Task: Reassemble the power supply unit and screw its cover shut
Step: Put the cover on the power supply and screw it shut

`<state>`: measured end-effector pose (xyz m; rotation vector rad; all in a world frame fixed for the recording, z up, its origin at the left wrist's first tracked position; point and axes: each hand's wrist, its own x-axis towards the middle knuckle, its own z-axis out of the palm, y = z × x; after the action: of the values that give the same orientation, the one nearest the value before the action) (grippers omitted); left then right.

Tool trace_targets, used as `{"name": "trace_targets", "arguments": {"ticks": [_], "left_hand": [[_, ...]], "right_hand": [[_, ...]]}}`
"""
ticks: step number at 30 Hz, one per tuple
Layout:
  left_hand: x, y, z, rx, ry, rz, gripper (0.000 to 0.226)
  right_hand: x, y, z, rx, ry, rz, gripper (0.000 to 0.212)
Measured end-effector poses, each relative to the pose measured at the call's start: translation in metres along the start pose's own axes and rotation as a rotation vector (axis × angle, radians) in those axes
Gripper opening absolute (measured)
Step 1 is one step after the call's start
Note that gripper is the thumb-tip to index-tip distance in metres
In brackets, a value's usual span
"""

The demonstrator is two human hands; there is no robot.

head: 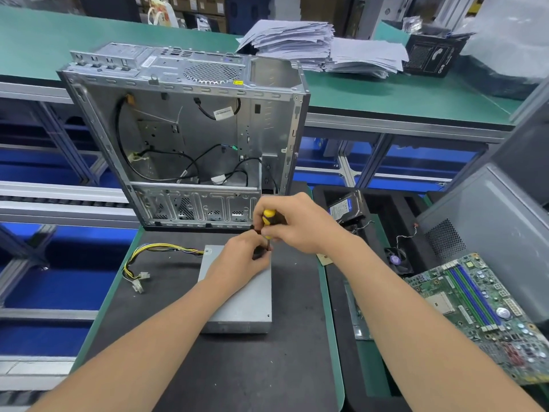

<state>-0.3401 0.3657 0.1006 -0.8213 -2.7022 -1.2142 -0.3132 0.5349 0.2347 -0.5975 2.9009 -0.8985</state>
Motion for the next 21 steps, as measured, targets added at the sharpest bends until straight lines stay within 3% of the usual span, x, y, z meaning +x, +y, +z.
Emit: {"name": "trace_targets", "arguments": {"ticks": [6, 15, 21], "left_hand": [[0.001, -0.003, 0.002, 0.016, 0.014, 0.032, 0.009], [0.001, -0.002, 0.000, -0.014, 0.018, 0.033, 0.012], [0.000, -0.002, -0.010, -0.089, -0.036, -0.015, 0.044]], "right_hand": [[0.004, -0.004, 0.009, 0.126, 0.183, 0.224, 0.018], [0.004, -0.010, 0.018, 0.102, 0.280, 0.272, 0.015], [-0.005, -0.014, 0.016, 0.102, 0.286, 0.251, 0.014]]}}
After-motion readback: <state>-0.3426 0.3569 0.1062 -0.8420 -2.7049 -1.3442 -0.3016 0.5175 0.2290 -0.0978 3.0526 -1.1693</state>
